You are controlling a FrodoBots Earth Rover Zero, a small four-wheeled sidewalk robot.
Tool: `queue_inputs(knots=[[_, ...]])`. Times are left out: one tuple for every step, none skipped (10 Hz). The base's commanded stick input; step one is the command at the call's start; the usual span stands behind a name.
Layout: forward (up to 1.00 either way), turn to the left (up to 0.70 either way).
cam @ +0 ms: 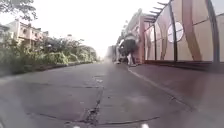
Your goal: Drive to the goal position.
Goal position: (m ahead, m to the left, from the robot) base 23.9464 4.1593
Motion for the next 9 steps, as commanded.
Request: queue_inputs(knots=[[1.0,0.0],[1.0,0.0],[1.0,0.0],[1.0,0.0],[1.0,0.0],[1.0,0.0],[1.0,0.0],[1.0,0.0],[1.0,0.0]])
